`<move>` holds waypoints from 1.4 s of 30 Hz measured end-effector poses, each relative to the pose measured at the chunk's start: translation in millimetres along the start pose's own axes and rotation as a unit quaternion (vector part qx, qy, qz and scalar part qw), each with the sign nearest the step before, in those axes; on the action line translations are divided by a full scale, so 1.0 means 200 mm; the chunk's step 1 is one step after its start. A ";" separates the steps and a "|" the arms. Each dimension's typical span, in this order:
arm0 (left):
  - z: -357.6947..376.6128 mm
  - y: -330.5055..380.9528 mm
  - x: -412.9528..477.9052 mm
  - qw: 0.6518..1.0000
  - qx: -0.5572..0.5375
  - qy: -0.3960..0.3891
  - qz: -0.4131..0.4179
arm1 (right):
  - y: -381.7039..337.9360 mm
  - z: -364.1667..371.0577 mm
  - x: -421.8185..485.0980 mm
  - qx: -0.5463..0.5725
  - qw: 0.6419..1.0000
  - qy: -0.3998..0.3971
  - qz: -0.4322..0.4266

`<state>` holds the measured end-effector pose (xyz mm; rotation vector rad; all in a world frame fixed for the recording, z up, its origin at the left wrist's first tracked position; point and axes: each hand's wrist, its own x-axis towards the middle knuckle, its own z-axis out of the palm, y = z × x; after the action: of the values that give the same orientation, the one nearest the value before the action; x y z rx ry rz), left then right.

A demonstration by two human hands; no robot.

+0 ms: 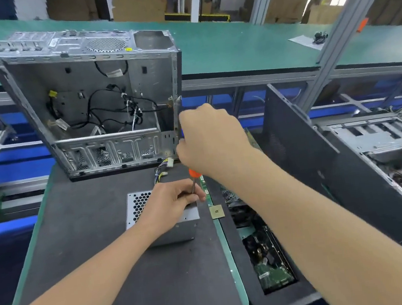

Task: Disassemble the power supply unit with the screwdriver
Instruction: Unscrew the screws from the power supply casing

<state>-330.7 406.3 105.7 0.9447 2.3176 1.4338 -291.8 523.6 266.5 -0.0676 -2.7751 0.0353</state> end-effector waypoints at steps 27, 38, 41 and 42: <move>0.00 0.02 -0.02 1.000 -0.004 0.005 -0.001 | -0.04 -0.02 -0.04 0.023 0.999 -0.027 0.010; -0.02 0.00 -0.01 1.000 -0.020 -0.012 0.010 | 0.07 -0.08 0.12 -0.004 0.919 -0.222 -0.325; -0.02 0.00 0.00 0.999 -0.030 -0.019 0.001 | 0.13 -0.11 0.18 -0.005 0.868 -0.256 -0.426; -0.02 0.00 0.00 0.999 -0.031 -0.023 -0.005 | 0.14 -0.11 0.19 -0.008 0.859 -0.255 -0.443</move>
<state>-332.3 403.7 107.6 0.9381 2.2283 1.4568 -318.2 554.1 300.1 1.3891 -3.0052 -0.2373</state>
